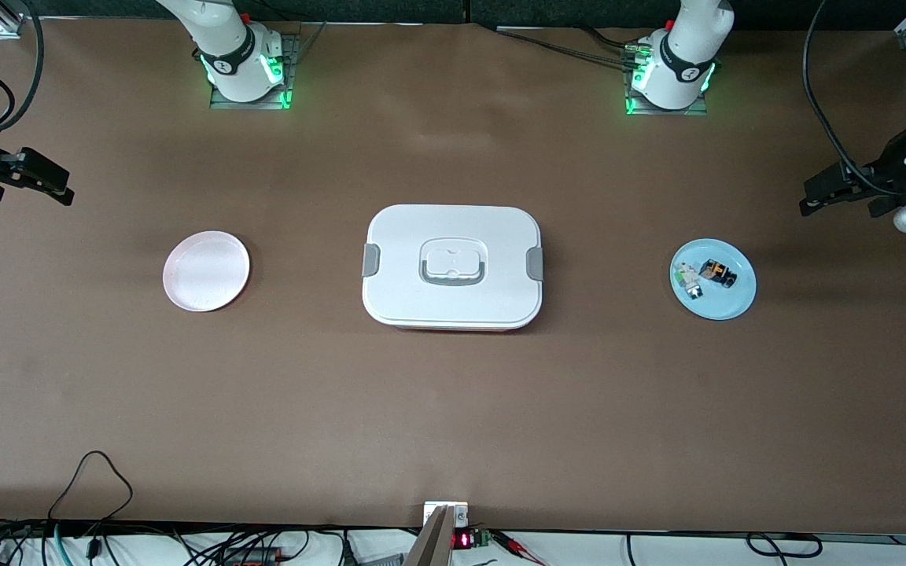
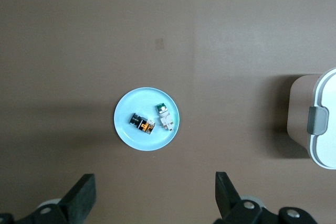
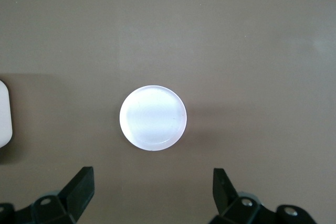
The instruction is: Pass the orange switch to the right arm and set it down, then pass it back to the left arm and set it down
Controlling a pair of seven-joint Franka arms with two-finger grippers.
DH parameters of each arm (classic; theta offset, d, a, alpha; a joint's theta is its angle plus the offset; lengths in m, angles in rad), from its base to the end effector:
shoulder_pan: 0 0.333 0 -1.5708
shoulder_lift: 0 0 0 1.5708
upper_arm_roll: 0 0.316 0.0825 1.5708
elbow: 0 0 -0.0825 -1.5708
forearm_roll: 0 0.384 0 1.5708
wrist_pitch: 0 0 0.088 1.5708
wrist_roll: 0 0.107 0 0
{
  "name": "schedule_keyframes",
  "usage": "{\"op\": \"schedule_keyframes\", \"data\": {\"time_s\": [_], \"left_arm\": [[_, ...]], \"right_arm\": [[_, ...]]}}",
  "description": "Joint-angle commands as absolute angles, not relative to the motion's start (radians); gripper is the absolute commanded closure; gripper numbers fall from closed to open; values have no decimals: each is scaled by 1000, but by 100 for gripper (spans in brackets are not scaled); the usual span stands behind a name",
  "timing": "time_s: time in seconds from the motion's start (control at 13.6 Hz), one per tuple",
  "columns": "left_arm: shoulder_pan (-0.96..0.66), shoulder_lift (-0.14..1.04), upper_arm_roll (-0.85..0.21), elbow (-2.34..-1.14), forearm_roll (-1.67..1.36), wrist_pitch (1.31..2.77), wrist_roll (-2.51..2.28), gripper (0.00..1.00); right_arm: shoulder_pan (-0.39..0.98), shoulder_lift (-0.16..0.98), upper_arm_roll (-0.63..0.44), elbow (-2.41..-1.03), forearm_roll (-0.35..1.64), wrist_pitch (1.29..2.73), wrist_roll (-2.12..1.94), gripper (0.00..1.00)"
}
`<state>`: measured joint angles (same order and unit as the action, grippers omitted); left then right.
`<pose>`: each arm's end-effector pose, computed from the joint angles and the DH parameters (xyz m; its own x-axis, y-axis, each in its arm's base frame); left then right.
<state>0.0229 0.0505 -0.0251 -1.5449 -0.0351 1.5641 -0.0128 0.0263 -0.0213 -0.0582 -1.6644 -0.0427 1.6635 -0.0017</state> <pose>0.5689 -0.0047 0.6078 0.9994 0.0103 -0.0317 0.0115 -0.9993 0.0359 0.5545 -0.0222 0.6001 0.9995 -0.0263 0.0202 -0.0271 -0.9988 0.0414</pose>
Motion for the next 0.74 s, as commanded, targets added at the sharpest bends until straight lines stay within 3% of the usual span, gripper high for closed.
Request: {"op": "schedule_keyframes", "data": {"time_s": [0.0, 0.66], "left_arm": [[21, 71, -25, -1503, -15, 1528, -15, 0], [25, 71, -25, -1509, -18, 1506, -25, 0]], "right_arm": [[23, -25, -57, -1661, -32, 1652, -17, 0], [23, -25, -57, -1661, -32, 1652, -15, 0]]}}
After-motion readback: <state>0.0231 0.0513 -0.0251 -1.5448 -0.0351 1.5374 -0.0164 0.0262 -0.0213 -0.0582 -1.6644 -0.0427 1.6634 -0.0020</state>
